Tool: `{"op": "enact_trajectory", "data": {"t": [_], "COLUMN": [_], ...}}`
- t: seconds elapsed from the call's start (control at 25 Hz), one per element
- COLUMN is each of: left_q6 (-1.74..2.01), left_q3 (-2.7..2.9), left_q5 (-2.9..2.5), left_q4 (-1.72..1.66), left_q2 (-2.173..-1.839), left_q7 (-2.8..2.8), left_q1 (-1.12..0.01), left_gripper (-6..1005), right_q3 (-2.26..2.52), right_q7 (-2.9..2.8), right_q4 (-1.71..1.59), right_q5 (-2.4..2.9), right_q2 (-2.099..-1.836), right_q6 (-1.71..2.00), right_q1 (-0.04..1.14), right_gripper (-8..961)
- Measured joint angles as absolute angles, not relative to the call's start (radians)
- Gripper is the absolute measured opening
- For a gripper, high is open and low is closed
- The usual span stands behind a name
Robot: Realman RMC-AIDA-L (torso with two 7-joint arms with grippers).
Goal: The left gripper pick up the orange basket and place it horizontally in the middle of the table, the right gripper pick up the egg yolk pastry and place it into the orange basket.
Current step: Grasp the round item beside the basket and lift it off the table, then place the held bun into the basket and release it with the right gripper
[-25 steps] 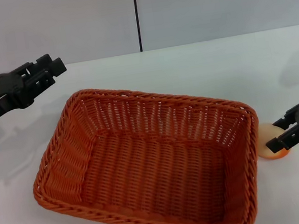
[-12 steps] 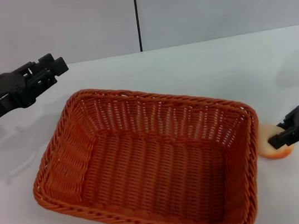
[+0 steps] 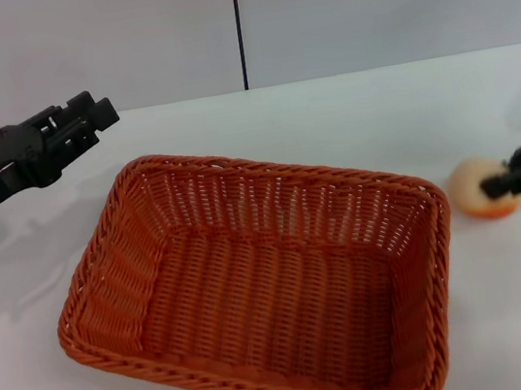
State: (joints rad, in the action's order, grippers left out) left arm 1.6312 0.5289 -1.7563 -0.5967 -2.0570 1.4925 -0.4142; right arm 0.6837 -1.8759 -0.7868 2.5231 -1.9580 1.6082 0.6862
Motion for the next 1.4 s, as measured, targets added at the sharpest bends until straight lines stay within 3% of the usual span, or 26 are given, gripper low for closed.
{"op": "enact_trajectory", "data": {"t": [0.32, 0.52, 0.72, 0.8, 1.0, 1.16, 1.4], "left_q6": [1.639, 1.644, 1.642, 1.64, 1.639, 1.639, 1.644], "left_q3": [0.53, 0.529, 0.528, 0.528, 0.528, 0.528, 0.527], "left_q5": [-1.755, -1.755, -1.755, -1.755, -1.755, -1.755, -1.73], "left_q4": [-0.597, -0.597, -0.597, -0.597, -0.588, -0.585, -0.582], "left_q2": [-2.057, -2.058, -2.059, -2.059, -2.059, -2.059, -2.06], "left_q7": [1.493, 1.494, 1.493, 1.493, 1.493, 1.492, 1.491], "left_q1": [-0.422, -0.43, -0.434, -0.436, -0.447, -0.449, -0.445], "left_gripper": [448, 450, 451, 452, 453, 454, 456], "right_q3": [0.64, 0.648, 0.668, 0.749, 0.894, 0.933, 0.927], "right_q7": [-1.813, -1.775, -1.735, -1.722, -1.72, -1.72, -1.71], "right_q4": [-0.841, -0.85, -0.84, -0.838, -0.833, -0.834, -0.84], "right_q5": [2.173, 1.989, 1.918, 1.919, 1.921, 1.921, 1.915], "right_q2": [-1.93, -1.93, -1.965, -1.996, -2.026, -2.037, -2.038], "right_q6": [1.653, 1.755, 1.877, 1.895, 1.835, 1.803, 1.811], "right_q1": [0.593, 0.571, 0.605, 0.639, 0.665, 0.665, 0.655], "right_gripper": [241, 182, 138, 121, 108, 133, 254]}}
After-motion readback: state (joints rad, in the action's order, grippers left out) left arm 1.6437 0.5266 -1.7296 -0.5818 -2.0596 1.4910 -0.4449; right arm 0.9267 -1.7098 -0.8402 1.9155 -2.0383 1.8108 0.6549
